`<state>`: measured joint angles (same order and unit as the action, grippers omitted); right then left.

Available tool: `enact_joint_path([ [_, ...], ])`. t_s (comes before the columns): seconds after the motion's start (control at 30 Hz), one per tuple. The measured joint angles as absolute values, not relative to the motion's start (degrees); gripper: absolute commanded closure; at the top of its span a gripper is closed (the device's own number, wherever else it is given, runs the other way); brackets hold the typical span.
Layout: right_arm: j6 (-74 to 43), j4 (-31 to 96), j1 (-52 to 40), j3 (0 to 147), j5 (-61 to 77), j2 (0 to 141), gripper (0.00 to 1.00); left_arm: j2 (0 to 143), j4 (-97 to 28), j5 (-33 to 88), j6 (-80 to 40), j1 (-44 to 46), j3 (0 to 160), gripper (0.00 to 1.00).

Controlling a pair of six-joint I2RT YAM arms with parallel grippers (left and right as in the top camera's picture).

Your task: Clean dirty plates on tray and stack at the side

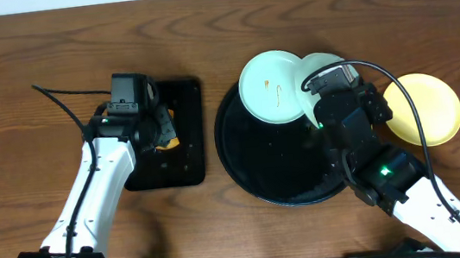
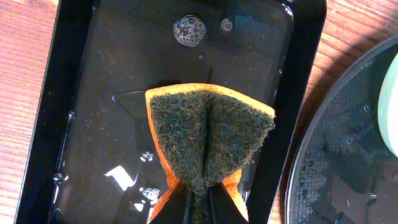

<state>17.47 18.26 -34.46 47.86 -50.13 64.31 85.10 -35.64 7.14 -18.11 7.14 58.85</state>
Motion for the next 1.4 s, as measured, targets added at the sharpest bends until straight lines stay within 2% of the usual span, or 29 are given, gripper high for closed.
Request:
enact_joint_path([
  [0.2,17.02,16.93,-34.26,47.86,-51.03,64.31,0.99,85.10,-35.64,7.14,-18.11,7.14,58.85,0.93],
  [0.4,6.74,23.05,-27.57,47.99,-46.59,64.47,0.99,85.10,-35.66,7.14,-18.11,7.14,58.85,0.93],
  [0.73,-11.42,25.63,-1.06,48.01,-24.93,71.96,0.99,85.10,-35.90,7.14,-18.11,7.14,58.85,0.92],
  [0.93,-16.64,23.73,15.46,48.03,-13.19,75.29,0.99,85.10,-36.18,7.16,-18.11,7.14,58.85,0.93],
  [1.13,-19.20,23.20,25.67,48.03,-7.44,79.02,0.99,85.10,-36.21,7.16,-18.11,7.14,58.85,0.92],
  [1.2,-19.73,22.61,27.49,48.03,-5.93,80.18,0.91,85.10,-36.21,7.16,-18.11,7.14,58.85,0.93],
  [1.27,-20.51,22.31,28.23,48.03,-5.04,80.77,0.67,85.10,-36.21,7.16,-18.11,7.14,58.85,0.93],
  [1.3,-20.47,21.82,28.47,48.03,-4.27,80.88,0.64,85.10,-36.21,7.16,-18.11,7.14,58.85,0.93],
  [1.4,-20.38,19.97,28.58,48.03,-1.30,80.90,0.62,85.10,-36.23,7.16,-18.11,7.14,58.85,0.93],
])
